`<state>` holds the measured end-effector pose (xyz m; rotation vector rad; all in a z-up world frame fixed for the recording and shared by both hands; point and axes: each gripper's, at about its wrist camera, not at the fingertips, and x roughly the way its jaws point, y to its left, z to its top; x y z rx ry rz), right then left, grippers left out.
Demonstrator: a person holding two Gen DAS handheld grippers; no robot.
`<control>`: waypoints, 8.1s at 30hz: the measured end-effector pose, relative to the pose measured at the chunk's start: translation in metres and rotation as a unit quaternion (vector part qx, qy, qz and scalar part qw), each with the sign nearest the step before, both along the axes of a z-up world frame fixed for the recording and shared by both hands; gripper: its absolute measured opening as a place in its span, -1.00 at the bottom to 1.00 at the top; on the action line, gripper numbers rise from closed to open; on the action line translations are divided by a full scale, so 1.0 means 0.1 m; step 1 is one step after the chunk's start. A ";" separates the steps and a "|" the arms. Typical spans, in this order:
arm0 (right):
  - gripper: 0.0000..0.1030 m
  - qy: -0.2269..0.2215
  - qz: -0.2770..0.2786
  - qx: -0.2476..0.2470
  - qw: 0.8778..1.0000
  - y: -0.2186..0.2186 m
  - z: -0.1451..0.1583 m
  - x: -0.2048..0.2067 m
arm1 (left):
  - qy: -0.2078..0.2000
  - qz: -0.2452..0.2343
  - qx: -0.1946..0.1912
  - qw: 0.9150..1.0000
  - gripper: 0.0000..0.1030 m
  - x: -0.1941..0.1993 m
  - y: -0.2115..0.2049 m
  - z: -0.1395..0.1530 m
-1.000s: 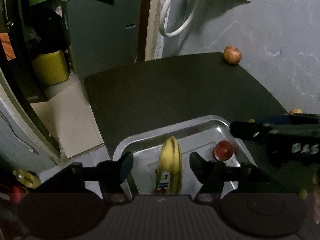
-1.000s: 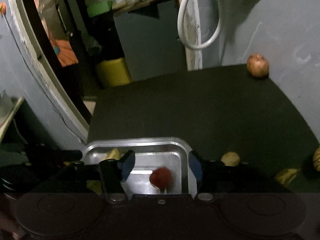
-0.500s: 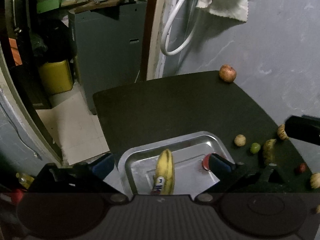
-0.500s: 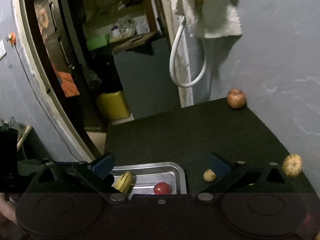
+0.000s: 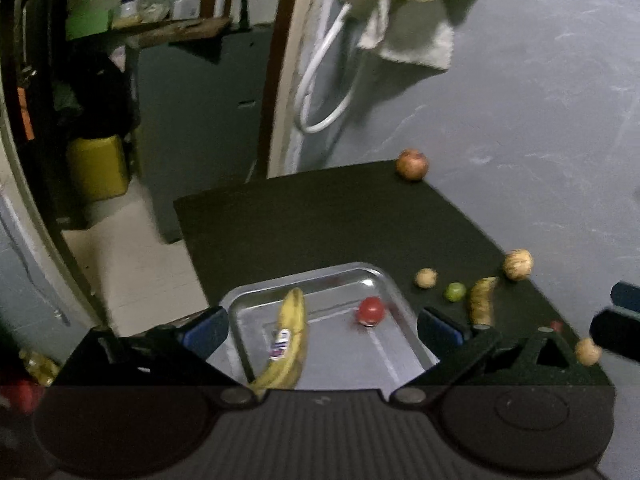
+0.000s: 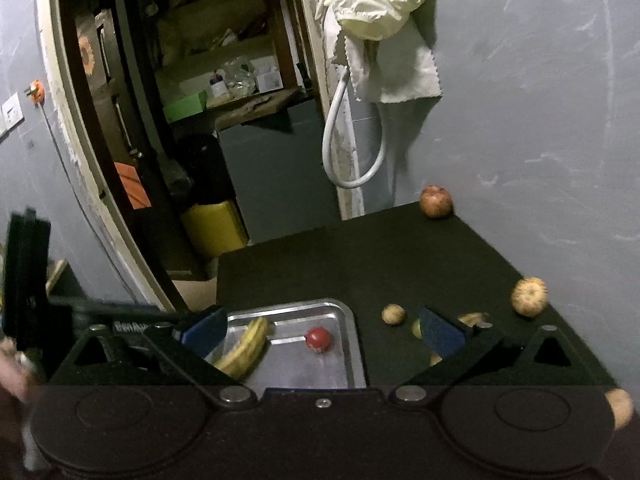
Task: Organize fruits
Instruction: 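Open the left tool to drop the banana while the right tool releases the tomato into the tray, then move both tools back over the remaining fruits on the table, then grasp the small tan round fruit with the left tool while the right tool reaches the green grape, then carry the tan fruit with the left tool over the tray while the right tool carries the green grape, then open the left tool to drop the tan fruit into the tray while the right tool releases the grape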
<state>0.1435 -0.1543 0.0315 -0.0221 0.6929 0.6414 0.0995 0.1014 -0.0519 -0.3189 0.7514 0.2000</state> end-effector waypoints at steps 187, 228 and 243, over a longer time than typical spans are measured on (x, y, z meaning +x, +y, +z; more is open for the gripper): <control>-0.52 -0.045 0.036 -0.015 0.998 0.30 0.10 -0.29 | -0.023 -0.034 0.045 0.998 -0.46 -0.31 -0.29 0.18; -0.52 0.092 0.059 -0.117 0.987 0.85 -1.49 0.41 | 0.108 -0.161 -0.001 0.981 -0.46 1.09 0.02 -1.03; -0.50 0.107 0.068 -0.123 0.984 0.98 -1.71 0.55 | 0.115 -0.167 -0.009 0.979 -0.45 1.21 0.06 -1.07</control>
